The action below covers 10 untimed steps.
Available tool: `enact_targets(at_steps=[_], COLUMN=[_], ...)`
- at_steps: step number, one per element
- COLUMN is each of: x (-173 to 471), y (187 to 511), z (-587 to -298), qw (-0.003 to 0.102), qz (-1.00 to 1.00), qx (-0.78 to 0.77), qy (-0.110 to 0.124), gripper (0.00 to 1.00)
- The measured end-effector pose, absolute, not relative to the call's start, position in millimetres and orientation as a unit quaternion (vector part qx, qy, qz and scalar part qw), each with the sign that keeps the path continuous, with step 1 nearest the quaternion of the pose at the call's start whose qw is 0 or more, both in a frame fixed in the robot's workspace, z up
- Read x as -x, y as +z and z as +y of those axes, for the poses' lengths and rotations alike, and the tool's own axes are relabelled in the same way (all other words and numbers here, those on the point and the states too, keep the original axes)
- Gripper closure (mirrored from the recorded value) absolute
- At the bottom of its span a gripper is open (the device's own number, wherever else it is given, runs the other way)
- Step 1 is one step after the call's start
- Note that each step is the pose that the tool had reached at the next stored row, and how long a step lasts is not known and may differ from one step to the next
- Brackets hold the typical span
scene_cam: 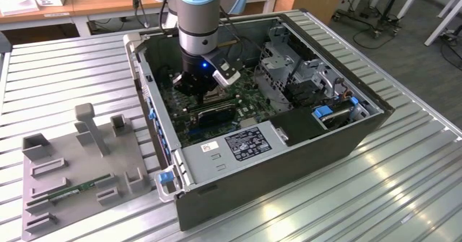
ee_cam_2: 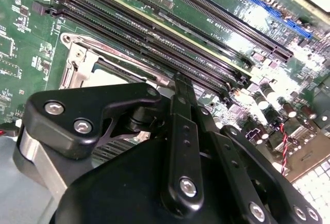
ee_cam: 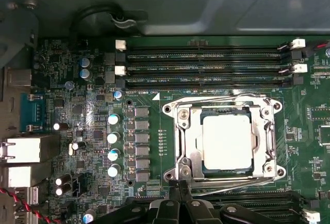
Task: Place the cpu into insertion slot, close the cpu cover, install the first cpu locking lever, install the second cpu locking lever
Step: 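Install the second cpu locking lever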
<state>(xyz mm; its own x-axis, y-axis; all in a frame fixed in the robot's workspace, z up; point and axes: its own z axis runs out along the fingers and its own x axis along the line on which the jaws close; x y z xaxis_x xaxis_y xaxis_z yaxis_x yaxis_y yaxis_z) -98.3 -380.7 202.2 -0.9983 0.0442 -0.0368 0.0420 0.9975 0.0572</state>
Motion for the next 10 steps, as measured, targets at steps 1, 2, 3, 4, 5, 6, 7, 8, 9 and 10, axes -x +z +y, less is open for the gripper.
enact_targets(at_steps=[1, 2, 3, 4, 5, 6, 7, 8, 9, 10], x=[98.4, 98.5, 98.4, 98.4, 98.4, 98.4, 98.4, 98.4, 98.4, 98.4], y=[202.2, 202.1, 202.0, 202.1, 202.0, 202.0, 202.0, 202.0, 201.9, 201.4], z=[-380.7, -380.8, -380.8, -380.8, -380.7, -380.7, -380.7, -380.7, -380.8, -380.8], qw=[0.019, 0.019, 0.019, 0.019, 0.019, 0.019, 0.019, 0.019, 0.019, 0.019], qz=[0.999, 0.999, 0.999, 0.999, 0.999, 0.999, 0.999, 0.999, 0.999, 0.999], qx=[-0.022, -0.022, -0.022, -0.022, -0.022, -0.022, -0.022, -0.022, -0.022, -0.022], qy=[0.029, 0.034, 0.039, 0.041, 0.041, 0.041, 0.042, 0.042, 0.042, 0.042], gripper=[0.89, 0.89, 0.89, 0.89, 0.89, 0.89, 0.89, 0.89, 0.89, 0.89])
